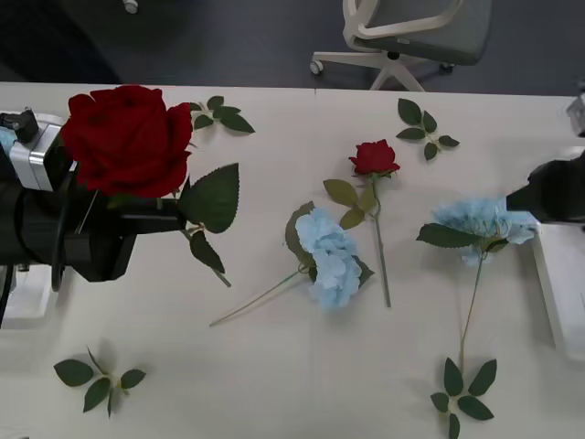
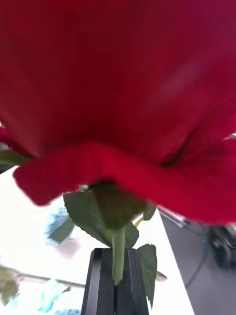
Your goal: Put the red flowers into the right box and the blue flowers into the left box
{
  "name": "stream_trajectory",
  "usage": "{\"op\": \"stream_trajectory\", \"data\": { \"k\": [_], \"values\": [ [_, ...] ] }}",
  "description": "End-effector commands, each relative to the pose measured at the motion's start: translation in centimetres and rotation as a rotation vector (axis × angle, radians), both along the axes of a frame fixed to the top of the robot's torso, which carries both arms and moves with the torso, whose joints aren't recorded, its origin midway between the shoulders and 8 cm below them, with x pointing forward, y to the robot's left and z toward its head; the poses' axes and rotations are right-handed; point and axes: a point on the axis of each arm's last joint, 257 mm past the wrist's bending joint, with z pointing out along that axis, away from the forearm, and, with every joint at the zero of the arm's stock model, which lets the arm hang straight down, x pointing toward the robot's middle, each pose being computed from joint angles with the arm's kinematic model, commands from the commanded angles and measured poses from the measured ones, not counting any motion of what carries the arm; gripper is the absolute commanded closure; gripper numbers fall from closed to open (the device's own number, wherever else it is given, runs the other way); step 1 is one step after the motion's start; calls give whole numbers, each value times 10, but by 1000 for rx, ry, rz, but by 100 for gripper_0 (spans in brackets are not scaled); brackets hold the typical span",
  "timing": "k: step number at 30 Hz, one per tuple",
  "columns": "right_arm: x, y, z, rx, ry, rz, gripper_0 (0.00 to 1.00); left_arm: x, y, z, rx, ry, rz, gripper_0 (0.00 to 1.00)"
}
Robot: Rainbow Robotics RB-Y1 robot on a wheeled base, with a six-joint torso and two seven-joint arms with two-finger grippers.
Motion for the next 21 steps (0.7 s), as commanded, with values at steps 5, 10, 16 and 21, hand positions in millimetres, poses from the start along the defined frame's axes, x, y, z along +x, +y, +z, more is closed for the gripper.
{"op": "stream_trajectory", "data": {
  "k": [5,10,16,21],
  "values": [
    [20,52,40,-116,-236,425,17,-14,-30,22,36,-178,-94,100],
    [43,86,36,-109,-468,659,18,-14,-54,24,26,-187,-95,100],
    [47,107,17,-92,-641,819,18,-13,-81,22,30,-200,-81,100],
    [41,118,2,-67,-783,908,17,-10,-106,25,11,-182,-78,100]
  ]
}}
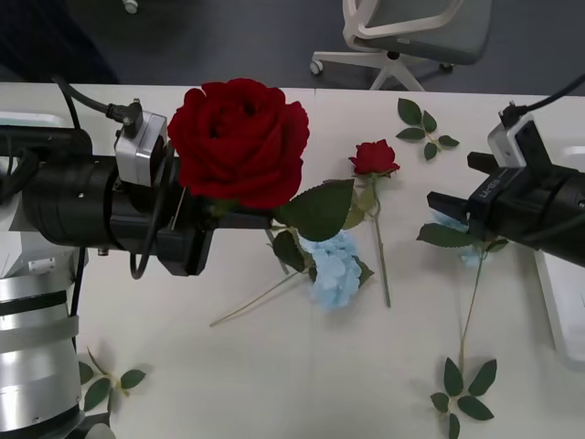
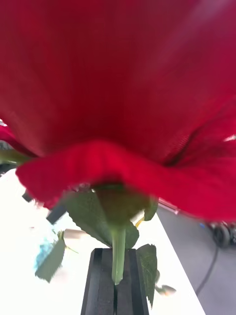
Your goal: Put the red flowers into the right box and the blue flowers into the left box
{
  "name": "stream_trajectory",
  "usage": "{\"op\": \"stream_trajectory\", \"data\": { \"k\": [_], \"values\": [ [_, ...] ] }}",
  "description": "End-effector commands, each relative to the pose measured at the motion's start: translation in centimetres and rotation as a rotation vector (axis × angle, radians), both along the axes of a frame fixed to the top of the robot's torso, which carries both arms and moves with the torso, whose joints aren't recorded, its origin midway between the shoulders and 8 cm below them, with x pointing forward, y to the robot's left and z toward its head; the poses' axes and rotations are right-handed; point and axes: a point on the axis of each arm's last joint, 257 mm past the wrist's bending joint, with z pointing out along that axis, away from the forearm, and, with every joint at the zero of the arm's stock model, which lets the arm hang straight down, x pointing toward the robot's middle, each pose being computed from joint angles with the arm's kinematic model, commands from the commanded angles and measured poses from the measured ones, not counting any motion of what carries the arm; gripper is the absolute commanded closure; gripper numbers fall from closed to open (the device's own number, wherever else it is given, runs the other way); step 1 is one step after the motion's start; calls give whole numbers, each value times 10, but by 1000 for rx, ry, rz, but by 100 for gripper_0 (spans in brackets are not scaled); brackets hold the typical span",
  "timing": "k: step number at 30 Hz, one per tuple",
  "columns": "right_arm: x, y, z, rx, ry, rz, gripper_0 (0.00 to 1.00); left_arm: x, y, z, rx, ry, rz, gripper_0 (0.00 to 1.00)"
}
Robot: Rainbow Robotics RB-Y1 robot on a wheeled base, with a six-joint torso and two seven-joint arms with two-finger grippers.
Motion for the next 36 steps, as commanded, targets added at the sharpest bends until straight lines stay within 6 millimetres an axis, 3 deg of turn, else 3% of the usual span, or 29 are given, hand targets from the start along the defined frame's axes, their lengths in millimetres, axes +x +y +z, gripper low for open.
{"op": "stream_trajectory", "data": {
  "k": [1,6,12,23,27,30,36],
  "values": [
    [-3,9,2,-21,-120,93,18,-2,-22,12,-16,-74,-3,100],
    [-22,37,11,68,-253,232,18,5,-43,13,-14,-61,17,100],
    [-52,66,27,192,-367,385,18,6,-50,11,-11,-57,22,99],
    [-109,101,4,256,-212,590,18,10,-49,13,-21,-49,35,100],
    [-119,116,0,275,-180,631,18,10,-49,13,-21,-49,35,100],
    [-124,137,-2,297,-164,670,18,10,-49,13,-21,-49,35,100],
    [-115,180,-2,302,-132,684,18,10,-49,13,-21,-49,35,100]
  ]
}}
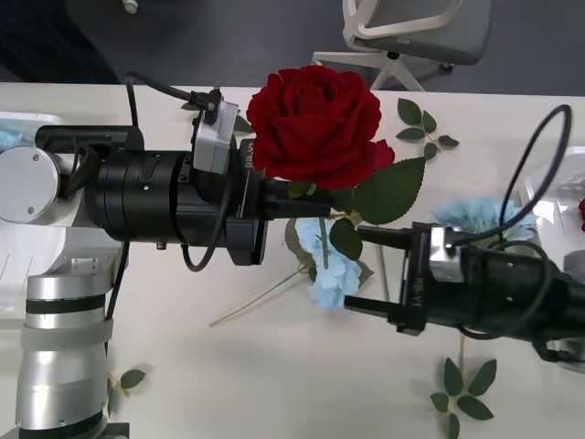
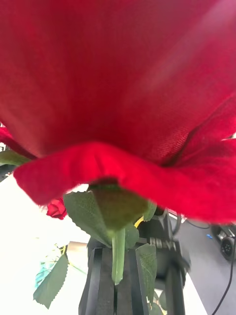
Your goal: Put the red flowers into the right box and the blue flowers into the left box
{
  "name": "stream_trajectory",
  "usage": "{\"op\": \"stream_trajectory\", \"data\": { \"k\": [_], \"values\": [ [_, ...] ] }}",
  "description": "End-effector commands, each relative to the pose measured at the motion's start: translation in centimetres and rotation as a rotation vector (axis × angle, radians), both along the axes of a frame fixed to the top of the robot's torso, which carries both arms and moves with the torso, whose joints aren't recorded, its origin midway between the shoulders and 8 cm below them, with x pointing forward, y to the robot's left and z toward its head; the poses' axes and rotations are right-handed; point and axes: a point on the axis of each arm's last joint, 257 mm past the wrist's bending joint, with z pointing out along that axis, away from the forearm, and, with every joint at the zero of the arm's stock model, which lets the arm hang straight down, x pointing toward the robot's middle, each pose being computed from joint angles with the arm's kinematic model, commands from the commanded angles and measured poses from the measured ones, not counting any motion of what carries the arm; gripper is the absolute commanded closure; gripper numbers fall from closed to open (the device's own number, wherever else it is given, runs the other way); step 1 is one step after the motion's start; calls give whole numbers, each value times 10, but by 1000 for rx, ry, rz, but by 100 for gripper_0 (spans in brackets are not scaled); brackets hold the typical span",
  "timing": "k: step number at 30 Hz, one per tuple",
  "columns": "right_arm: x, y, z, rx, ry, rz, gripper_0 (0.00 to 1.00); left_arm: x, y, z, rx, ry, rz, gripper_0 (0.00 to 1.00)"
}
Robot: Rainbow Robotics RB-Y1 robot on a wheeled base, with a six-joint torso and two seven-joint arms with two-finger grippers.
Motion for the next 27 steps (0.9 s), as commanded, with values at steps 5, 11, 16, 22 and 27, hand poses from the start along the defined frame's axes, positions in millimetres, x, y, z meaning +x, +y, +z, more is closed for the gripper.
{"op": "stream_trajectory", "data": {
  "k": [5,11,16,22,27],
  "values": [
    [16,59,14,38,75,15,18,-1,0,12,-12,-79,7,100],
    [31,81,7,36,82,21,17,-1,0,12,-12,-79,7,100],
    [41,90,5,44,88,14,100,-1,0,12,-12,-79,7,100],
    [43,94,5,57,106,11,100,-1,0,12,-12,-79,7,100],
    [43,94,6,59,112,12,100,-1,0,12,-12,-79,7,100]
  ]
}}
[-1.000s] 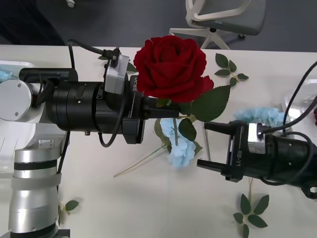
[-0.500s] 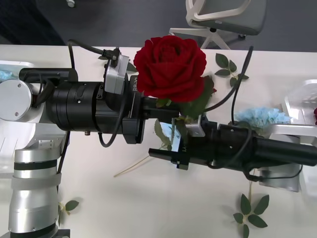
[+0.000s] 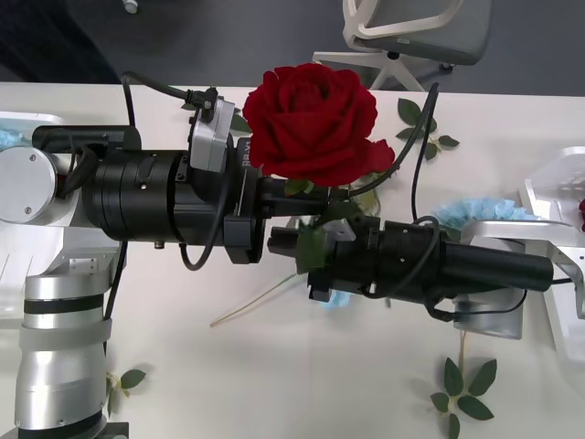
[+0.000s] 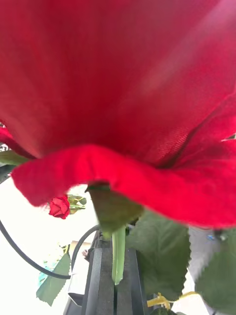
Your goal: Put the red flowers into the right box and the blue flowers into the left box
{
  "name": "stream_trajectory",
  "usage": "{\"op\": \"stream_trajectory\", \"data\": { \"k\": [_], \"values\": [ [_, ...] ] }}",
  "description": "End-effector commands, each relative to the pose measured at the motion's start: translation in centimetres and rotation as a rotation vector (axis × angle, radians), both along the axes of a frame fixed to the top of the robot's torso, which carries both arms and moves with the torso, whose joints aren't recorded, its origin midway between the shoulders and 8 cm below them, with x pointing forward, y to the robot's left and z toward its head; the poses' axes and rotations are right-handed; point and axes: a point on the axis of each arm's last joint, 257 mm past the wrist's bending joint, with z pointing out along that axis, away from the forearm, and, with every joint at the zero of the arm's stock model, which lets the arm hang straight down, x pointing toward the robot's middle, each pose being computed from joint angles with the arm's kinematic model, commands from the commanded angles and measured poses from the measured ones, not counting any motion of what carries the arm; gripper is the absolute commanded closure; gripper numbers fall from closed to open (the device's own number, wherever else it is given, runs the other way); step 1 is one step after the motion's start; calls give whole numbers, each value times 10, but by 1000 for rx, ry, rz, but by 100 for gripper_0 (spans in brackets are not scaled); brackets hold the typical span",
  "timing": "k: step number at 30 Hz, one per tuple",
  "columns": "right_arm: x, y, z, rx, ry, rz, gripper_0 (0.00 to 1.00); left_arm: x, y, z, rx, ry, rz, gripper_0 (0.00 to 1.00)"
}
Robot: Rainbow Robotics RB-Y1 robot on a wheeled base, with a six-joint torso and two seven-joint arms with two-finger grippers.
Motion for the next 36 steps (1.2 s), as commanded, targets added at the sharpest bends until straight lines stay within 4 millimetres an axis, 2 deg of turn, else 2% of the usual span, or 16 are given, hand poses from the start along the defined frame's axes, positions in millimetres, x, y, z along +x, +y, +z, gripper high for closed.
{"op": "stream_trajectory", "data": {
  "k": [1,5,6,7,8,10,11,12,20,24,31,36],
  "values": [
    [-1,8,14,35,24,12,100,-3,-2,11,-10,-79,-1,100],
    [1,7,14,36,31,5,100,-3,-2,11,-10,-79,-1,100],
    [2,6,14,38,35,3,100,-3,-2,11,-10,-79,-1,94],
    [2,6,14,39,36,3,100,-3,-2,11,-10,-79,-1,68],
    [2,6,15,41,37,3,100,-3,-2,11,-10,-79,-1,55],
    [4,4,17,48,44,-3,100,-3,-2,11,-10,-79,-1,21],
    [5,3,17,51,46,-6,100,-3,-2,11,-10,-79,-1,14],
    [4,2,18,54,50,-5,100,-3,-2,11,-10,-79,-1,1],
    [7,-5,25,82,57,-13,100,-3,-2,11,-10,-79,-1,0],
    [10,-16,29,95,51,-23,100,-3,-2,11,-10,-79,-1,0],
    [24,-59,31,77,37,-98,100,-3,-2,11,-10,-79,-1,0],
    [28,-90,49,104,25,-164,100,-3,-2,11,-10,-79,-1,0]
  ]
}}
